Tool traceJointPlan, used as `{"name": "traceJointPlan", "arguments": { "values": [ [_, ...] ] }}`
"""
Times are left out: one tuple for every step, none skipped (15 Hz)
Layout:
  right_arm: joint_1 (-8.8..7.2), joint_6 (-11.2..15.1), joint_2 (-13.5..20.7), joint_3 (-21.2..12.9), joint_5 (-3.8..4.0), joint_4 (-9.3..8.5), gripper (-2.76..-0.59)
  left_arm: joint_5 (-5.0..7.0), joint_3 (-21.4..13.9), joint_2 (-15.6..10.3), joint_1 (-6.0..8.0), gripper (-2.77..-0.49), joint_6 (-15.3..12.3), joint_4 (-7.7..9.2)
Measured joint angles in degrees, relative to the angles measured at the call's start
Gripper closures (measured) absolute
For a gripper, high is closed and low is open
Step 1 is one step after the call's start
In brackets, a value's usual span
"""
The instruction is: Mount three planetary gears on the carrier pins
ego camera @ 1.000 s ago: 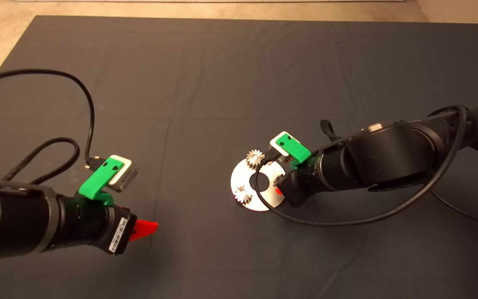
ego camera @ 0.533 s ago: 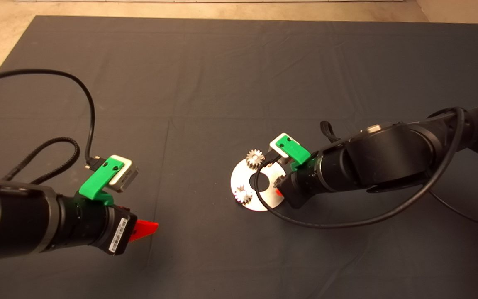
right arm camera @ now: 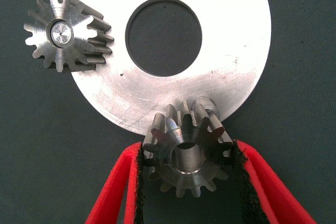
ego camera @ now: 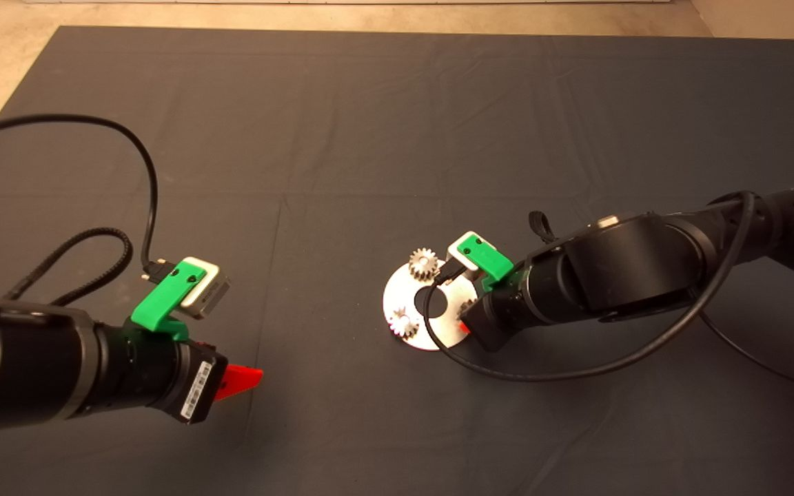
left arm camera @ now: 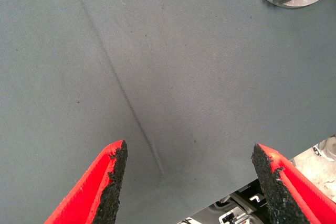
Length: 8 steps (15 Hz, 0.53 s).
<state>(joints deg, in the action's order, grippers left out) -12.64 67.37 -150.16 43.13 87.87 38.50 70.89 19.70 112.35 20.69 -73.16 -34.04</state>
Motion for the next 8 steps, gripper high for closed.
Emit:
{"name": "traceJointPlan", "arguments": {
  "values": [
    [-0.04, -0.1, 0.0, 0.1, -0.05, 0.04, -0.94, 0.00, 0.0, 0.0, 0.00, -1.64, 0.0, 0.00],
    [-0.12, -0.1, 0.0, 0.4, -0.27, 0.15, -0.94, 0.00, 0.0, 0.0, 0.00, -1.64, 0.0, 0.00],
    [-0.16, -0.3, -0.2, 0.6, -0.28, 0.22, -0.94, 0.00, 0.0, 0.0, 0.00, -1.64, 0.0, 0.00],
    [-0.26, -0.3, -0.3, 0.9, -0.30, 0.30, -0.94, 0.00, 0.0, 0.0, 0.00, -1.64, 0.0, 0.00],
    [-0.36, -0.3, -0.4, 1.2, -0.44, 0.41, -0.94, 0.00, 0.0, 0.0, 0.00, -1.64, 0.0, 0.00],
    [-0.39, -0.3, -0.5, 1.5, -0.50, 0.66, -0.94, 0.02, 0.0, 0.0, 0.00, -1.64, 0.0, 0.00],
    [-0.41, -0.3, -0.5, 1.6, -0.50, 0.77, -0.94, 0.01, 0.0, 0.0, 0.00, -1.64, 0.0, 0.00],
    [-0.41, -0.4, -0.5, 1.6, -0.59, 0.80, -0.94, 0.00, 0.0, 0.0, 0.00, -1.64, 0.0, 0.00]
  ]
}}
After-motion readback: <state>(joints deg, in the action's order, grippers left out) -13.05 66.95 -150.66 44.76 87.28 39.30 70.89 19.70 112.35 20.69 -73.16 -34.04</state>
